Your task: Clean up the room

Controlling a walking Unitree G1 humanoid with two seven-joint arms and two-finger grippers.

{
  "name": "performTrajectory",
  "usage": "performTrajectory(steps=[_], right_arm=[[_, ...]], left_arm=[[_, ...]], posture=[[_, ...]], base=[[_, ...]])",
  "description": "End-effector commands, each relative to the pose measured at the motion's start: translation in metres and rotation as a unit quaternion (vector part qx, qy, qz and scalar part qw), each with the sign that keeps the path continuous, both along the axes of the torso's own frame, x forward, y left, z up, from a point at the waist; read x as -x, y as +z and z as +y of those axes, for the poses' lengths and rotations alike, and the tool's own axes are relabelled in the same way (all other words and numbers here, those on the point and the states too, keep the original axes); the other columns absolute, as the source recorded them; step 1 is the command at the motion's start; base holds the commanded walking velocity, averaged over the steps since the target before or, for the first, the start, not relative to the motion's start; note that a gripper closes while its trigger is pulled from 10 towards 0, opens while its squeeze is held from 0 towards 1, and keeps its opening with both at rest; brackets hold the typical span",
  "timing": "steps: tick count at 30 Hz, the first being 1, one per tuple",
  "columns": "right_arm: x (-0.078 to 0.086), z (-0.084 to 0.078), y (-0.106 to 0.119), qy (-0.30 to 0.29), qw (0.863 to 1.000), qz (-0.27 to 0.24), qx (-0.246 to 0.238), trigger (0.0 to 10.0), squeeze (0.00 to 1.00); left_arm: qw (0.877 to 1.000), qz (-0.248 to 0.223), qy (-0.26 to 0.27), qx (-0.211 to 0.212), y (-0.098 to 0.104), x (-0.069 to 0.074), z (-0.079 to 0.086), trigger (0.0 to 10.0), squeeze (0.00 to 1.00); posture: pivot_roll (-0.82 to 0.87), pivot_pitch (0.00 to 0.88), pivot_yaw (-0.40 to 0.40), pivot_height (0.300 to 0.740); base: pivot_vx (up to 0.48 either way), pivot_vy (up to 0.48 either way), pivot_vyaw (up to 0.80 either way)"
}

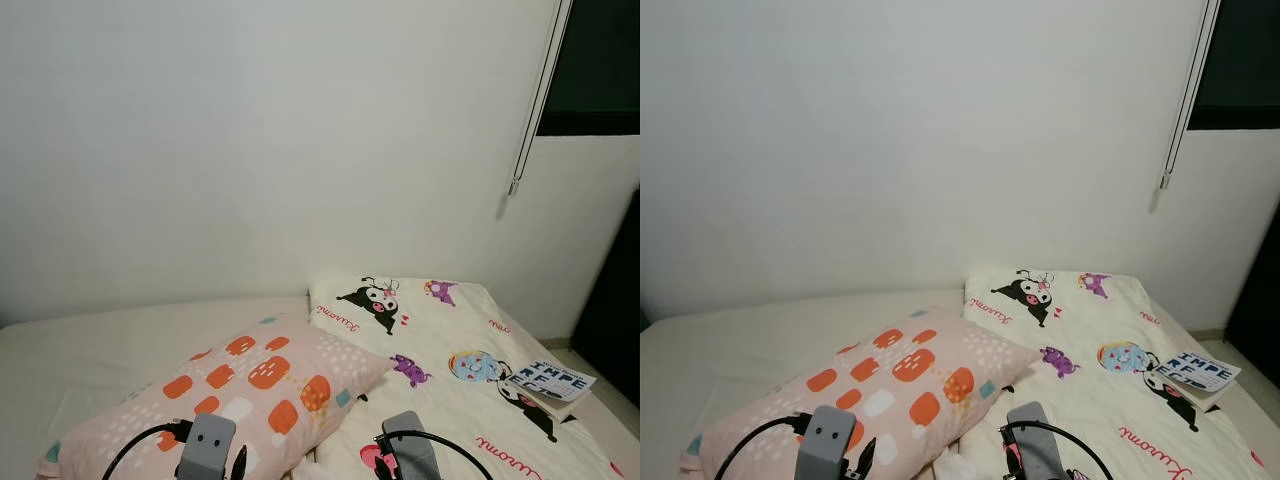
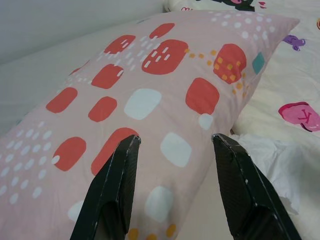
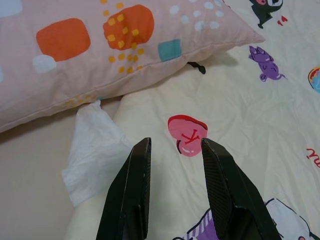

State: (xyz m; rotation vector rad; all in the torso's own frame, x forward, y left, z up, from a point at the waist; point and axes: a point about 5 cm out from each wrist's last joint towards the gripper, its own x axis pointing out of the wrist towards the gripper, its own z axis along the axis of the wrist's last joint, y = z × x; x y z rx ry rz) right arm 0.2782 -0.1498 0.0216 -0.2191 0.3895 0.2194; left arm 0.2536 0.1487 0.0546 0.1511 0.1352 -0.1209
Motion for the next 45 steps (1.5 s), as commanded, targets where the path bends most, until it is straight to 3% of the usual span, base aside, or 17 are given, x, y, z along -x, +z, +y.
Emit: performTrajectory(steps=[1,34,45], right_arm=[[0.0019,0.0007,-0.0024,0.004,1.000,0.009,0.003,10.0,0.00],[0.0036,0.0050,-0.0040,0.013,1.000,0.013,-0.001,10.0,0.00],[0.0038,0.0032,-0.0038,0.000,1.000,0.011,-0.009,10.0,0.00]], left_arm=[[1.000,0.006,-0.004,-0.009,-0.0006,0.0017,0.0018,10.0,0.00],[0.999,0.017,-0.032,-0.003,-0.0019,0.0052,-0.0031,10.0,0.00],[0.999,0.028,-0.038,-0.008,-0.0038,0.0054,-0.0054,10.0,0.00]], posture=[[-0.05,0.059,-0.023,0.737],[-0.04,0.056,-0.019,0.737],[-0.04,0.055,-0.014,0.737]], base=[[0.000,0.000,0.00],[0.000,0.000,0.78],[0.000,0.000,0.34]])
